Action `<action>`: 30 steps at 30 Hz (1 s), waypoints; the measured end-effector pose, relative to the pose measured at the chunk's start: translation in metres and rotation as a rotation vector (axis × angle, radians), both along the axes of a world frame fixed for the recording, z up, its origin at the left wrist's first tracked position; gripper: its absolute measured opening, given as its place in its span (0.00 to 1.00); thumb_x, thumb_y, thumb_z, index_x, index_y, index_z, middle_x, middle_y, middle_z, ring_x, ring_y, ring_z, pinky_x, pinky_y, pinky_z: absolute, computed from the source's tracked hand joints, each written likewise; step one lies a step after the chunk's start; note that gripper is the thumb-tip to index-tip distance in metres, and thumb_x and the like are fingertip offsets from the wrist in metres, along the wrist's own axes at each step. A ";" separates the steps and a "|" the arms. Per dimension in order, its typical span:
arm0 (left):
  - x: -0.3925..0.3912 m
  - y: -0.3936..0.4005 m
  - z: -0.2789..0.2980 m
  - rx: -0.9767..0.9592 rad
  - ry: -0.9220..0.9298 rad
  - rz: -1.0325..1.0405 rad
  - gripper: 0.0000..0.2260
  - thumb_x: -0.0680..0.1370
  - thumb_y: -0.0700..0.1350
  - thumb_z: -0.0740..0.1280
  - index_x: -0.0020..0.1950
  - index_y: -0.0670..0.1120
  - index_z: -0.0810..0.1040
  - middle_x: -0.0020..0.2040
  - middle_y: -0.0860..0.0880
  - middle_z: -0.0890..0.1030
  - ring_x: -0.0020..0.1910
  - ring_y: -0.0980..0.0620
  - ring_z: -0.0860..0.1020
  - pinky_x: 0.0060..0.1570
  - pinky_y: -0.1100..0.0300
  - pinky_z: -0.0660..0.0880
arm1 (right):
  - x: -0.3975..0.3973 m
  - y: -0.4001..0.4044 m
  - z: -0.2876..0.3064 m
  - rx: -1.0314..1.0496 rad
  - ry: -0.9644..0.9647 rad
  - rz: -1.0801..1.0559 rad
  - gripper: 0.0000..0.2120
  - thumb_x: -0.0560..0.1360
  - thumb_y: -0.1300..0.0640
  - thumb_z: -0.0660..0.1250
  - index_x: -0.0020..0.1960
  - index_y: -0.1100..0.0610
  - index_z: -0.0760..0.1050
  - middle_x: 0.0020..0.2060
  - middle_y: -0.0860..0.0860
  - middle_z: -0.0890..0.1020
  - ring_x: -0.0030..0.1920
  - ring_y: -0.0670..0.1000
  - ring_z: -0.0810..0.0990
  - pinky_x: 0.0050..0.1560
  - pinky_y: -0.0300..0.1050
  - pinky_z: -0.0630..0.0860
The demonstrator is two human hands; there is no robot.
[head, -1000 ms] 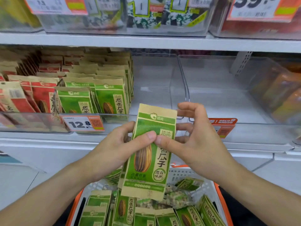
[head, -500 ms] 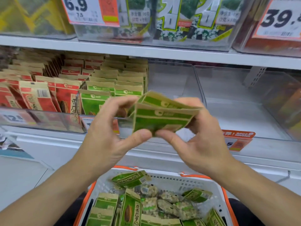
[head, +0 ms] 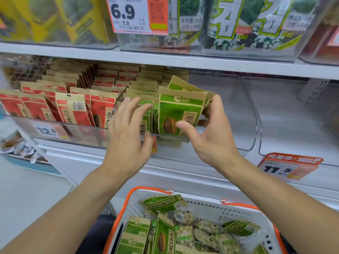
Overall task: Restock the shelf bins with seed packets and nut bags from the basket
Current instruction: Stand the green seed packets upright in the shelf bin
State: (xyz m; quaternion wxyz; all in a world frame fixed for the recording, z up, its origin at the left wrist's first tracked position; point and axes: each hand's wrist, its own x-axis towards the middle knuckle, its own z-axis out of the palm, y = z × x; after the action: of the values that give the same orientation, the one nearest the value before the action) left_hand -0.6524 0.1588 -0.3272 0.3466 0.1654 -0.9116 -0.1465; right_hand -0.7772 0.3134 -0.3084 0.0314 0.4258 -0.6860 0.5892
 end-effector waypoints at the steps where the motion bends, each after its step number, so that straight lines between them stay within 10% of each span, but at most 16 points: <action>1: -0.001 0.000 -0.001 -0.003 -0.010 0.008 0.27 0.73 0.44 0.63 0.73 0.47 0.68 0.76 0.46 0.63 0.78 0.45 0.55 0.73 0.44 0.55 | -0.001 -0.003 -0.001 0.034 -0.008 -0.007 0.25 0.73 0.58 0.76 0.62 0.50 0.65 0.51 0.35 0.79 0.54 0.38 0.79 0.55 0.33 0.74; 9: -0.008 0.002 -0.003 0.001 -0.020 0.027 0.30 0.72 0.46 0.64 0.75 0.48 0.64 0.76 0.45 0.63 0.79 0.45 0.53 0.74 0.43 0.55 | -0.004 -0.015 -0.005 0.231 0.012 -0.092 0.25 0.73 0.52 0.76 0.63 0.50 0.66 0.57 0.44 0.76 0.58 0.43 0.74 0.55 0.51 0.79; 15: -0.009 0.005 -0.003 0.002 -0.040 0.044 0.30 0.72 0.47 0.63 0.75 0.48 0.63 0.76 0.46 0.61 0.79 0.46 0.51 0.74 0.45 0.53 | -0.006 -0.012 0.003 0.172 0.006 -0.135 0.34 0.70 0.56 0.78 0.71 0.50 0.65 0.56 0.40 0.79 0.55 0.38 0.76 0.52 0.39 0.78; 30: -0.010 0.009 0.000 0.025 -0.013 0.062 0.30 0.72 0.47 0.63 0.75 0.48 0.64 0.76 0.47 0.62 0.79 0.47 0.52 0.74 0.45 0.53 | -0.009 -0.013 0.001 0.201 0.082 -0.191 0.21 0.78 0.50 0.70 0.68 0.51 0.70 0.59 0.44 0.78 0.52 0.43 0.77 0.53 0.49 0.79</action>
State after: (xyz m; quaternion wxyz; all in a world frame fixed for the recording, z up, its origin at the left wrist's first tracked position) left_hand -0.6627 0.1679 -0.3277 0.3431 0.1989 -0.9063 -0.1462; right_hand -0.7859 0.3003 -0.3075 0.0724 0.3834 -0.7771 0.4938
